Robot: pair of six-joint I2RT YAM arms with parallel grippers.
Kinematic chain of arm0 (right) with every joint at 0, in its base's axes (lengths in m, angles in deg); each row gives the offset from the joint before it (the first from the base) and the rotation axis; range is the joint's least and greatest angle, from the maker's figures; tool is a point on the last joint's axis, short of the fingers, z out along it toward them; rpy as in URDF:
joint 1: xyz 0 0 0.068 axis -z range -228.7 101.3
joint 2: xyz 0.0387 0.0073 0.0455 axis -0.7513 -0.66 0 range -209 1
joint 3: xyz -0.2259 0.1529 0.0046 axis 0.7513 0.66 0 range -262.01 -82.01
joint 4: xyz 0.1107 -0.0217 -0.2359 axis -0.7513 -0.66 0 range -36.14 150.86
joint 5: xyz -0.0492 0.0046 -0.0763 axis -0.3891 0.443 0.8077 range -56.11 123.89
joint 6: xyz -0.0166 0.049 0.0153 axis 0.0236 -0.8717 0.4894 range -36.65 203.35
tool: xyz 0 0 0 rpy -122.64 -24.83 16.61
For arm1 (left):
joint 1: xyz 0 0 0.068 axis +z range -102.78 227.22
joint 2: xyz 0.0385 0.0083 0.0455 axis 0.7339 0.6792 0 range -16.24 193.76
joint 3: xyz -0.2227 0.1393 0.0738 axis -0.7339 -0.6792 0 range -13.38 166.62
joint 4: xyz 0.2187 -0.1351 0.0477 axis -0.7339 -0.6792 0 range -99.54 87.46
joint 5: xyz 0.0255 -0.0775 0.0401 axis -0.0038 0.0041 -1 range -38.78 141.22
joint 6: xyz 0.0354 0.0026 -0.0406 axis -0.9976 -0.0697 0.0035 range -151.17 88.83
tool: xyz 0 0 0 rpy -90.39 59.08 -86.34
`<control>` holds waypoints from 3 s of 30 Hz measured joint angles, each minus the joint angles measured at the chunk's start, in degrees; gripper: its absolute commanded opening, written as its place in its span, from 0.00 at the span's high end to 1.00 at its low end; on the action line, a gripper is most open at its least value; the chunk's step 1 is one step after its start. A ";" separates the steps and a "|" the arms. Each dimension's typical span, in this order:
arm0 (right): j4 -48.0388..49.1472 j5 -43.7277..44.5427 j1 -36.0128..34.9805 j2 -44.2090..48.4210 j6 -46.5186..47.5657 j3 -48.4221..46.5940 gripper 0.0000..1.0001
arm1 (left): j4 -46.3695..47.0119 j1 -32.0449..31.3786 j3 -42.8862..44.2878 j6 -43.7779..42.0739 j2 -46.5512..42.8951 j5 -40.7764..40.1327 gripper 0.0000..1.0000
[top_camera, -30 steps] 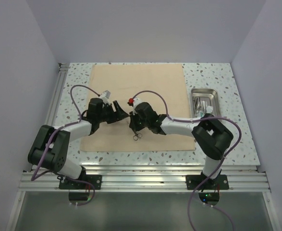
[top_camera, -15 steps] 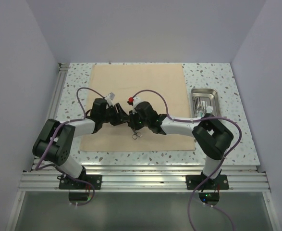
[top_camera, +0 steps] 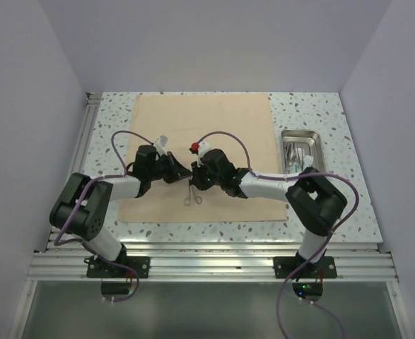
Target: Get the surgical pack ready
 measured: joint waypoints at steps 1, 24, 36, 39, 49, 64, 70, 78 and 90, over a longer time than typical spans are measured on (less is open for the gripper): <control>0.07 0.00 0.00 0.17 0.02 0.15 0.77 | 0.13 0.00 0.00 0.02 0.00 0.02 1.00; 3.85 -6.40 1.20 3.52 -4.37 3.82 0.60 | 1.68 -0.81 -0.04 1.55 -4.50 1.16 1.00; 3.89 -6.84 1.53 2.40 -5.86 3.82 0.92 | 1.11 -1.22 -0.85 1.03 -8.22 -1.60 0.51; 3.50 -6.10 1.44 2.40 -5.86 3.82 0.97 | 0.33 -1.42 -0.85 0.72 -9.29 -2.49 0.36; -0.96 -5.51 4.76 3.78 -5.60 3.74 1.00 | -7.32 -1.51 -0.85 -3.50 -14.78 -9.07 0.25; -21.79 -11.02 48.83 14.80 -0.42 -2.25 1.00 | -12.90 -1.51 -2.01 -12.98 -22.27 -15.43 0.26; -29.83 -12.39 58.86 7.56 3.21 -11.34 0.97 | -10.78 -2.34 -8.61 -14.14 -24.98 -15.91 0.27; -33.77 -7.19 58.97 2.78 7.08 -13.97 0.95 | -6.67 -4.13 -12.79 -14.78 -26.84 -16.96 0.28; -34.58 2.78 52.19 -1.14 12.68 -14.73 0.85 | -4.72 -4.61 -14.12 -15.21 -29.29 -17.42 0.28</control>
